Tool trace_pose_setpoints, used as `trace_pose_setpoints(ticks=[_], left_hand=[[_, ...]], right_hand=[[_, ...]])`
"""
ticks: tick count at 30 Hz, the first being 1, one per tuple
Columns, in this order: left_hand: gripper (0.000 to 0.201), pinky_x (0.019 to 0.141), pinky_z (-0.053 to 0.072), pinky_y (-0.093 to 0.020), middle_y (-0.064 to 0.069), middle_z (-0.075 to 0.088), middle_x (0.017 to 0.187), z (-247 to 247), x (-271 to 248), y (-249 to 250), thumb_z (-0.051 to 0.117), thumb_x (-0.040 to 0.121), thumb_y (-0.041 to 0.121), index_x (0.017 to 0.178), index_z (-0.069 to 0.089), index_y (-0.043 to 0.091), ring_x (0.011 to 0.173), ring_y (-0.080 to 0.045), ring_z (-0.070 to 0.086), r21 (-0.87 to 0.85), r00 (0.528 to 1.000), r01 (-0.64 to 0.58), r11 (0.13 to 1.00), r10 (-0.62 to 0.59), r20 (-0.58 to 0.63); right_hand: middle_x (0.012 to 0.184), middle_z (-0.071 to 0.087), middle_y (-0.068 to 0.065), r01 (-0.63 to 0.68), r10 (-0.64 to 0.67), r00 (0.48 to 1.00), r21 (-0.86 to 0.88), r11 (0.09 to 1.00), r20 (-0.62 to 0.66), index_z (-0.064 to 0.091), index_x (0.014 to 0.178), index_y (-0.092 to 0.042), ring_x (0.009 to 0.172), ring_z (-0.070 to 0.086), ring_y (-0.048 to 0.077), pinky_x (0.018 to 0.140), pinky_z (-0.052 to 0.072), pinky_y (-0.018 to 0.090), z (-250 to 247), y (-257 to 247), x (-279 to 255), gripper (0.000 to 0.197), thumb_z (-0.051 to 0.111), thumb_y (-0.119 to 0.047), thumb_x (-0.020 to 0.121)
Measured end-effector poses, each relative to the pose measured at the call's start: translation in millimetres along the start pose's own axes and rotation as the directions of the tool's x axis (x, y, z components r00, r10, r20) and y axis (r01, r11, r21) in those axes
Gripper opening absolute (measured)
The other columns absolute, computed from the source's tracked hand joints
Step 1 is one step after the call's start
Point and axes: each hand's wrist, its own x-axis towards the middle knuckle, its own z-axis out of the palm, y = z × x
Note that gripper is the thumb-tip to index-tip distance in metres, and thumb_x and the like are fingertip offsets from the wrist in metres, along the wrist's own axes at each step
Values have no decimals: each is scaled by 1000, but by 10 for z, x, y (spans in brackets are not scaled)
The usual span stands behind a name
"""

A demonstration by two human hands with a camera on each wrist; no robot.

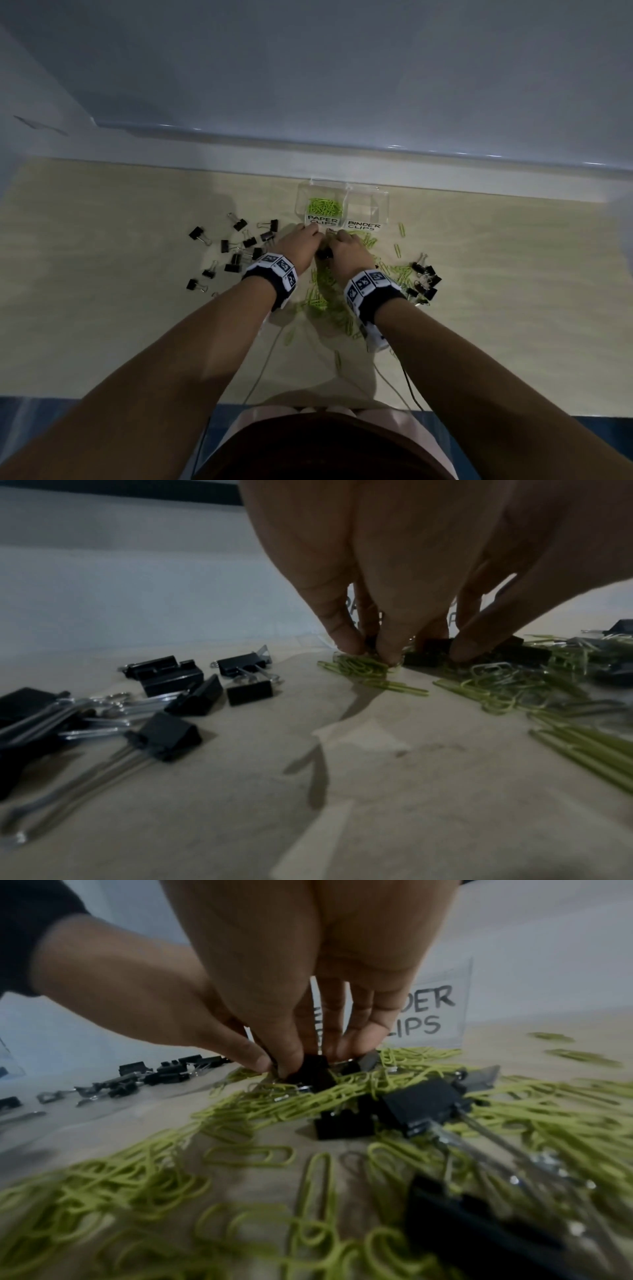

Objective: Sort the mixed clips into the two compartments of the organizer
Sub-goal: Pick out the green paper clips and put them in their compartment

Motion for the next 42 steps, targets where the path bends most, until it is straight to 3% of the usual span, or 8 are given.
trace_pose_setpoints(ticks=[4, 9, 12, 20, 27, 33, 38, 42], left_hand=[[33, 89, 43, -35, -9, 54, 118, -23, -53, -26, 49, 88, -2, 118, 58, 8, 108, -27, 50, -220, 984, -10, 976, -29, -173], [22, 82, 44, -32, -10, 58, 106, -80, -265, -374, 42, 97, 10, 111, 59, 8, 94, -23, 55, -479, 867, 81, 874, -299, -399], [22, 87, 45, -41, -13, 60, 108, 43, -363, -645, 44, 95, 12, 111, 59, 8, 101, -32, 53, -461, 832, 243, 853, -428, -353], [25, 95, 40, -41, -9, 57, 112, 110, -223, -53, 54, 88, 14, 111, 63, 7, 109, -29, 45, -220, 978, 74, 973, -113, -173], [26, 91, 43, -39, -10, 55, 107, 174, -72, 112, 57, 89, 21, 109, 63, 6, 107, -28, 47, -268, 979, 166, 949, -190, -68], [20, 90, 42, -37, -9, 55, 107, 149, -73, 167, 56, 85, 15, 103, 62, 7, 105, -26, 46, -271, 984, 126, 954, -155, -89], [5, 72, 43, -35, -9, 60, 87, 140, -145, 189, 58, 78, 5, 82, 57, 7, 87, -26, 53, -381, 986, 44, 924, -100, -130], [8, 70, 49, -33, -4, 59, 88, 125, -258, 18, 61, 82, 12, 85, 54, 12, 83, -20, 56, -481, 945, 136, 866, -260, -200]], right_hand=[[117, 53, 11, 23, -21, 1000, 110, 994, -20, 55, 116, -10, 109, 49, 30, 93, 44, 38, 2, 76, 24, 34, 57, -6, 83], [86, 64, 9, -69, 104, 991, 333, 941, -88, 56, 81, -13, 78, 60, 28, 65, 49, 31, 27, 302, -50, 10, 53, -4, 83], [85, 62, 8, 2, 54, 984, 310, 951, -172, 57, 83, -13, 78, 59, 30, 65, 50, 34, 75, 416, -110, 13, 51, -1, 82], [123, 48, 7, 176, -179, 983, -56, 983, -42, 54, 126, -26, 116, 41, 32, 98, 38, 50, 57, 221, -88, 41, 58, -17, 87], [127, 47, 4, 175, -177, 984, -65, 982, -21, 48, 130, -23, 118, 40, 29, 97, 37, 46, 37, 291, -96, 51, 63, -15, 82], [80, 65, 9, 312, -288, 935, 93, 946, -209, 60, 81, -11, 78, 59, 30, 71, 52, 46, 66, 419, -278, 18, 66, 0, 69], [78, 62, -3, 85, 63, 908, 329, 940, -415, 61, 79, -13, 71, 55, 12, 68, 50, 26, 24, 725, -481, 9, 68, -9, 79], [81, 64, 0, -149, 347, 841, 439, 886, -416, 60, 83, -14, 73, 58, 16, 68, 46, 25, 24, 1161, -617, 10, 69, -16, 81]])
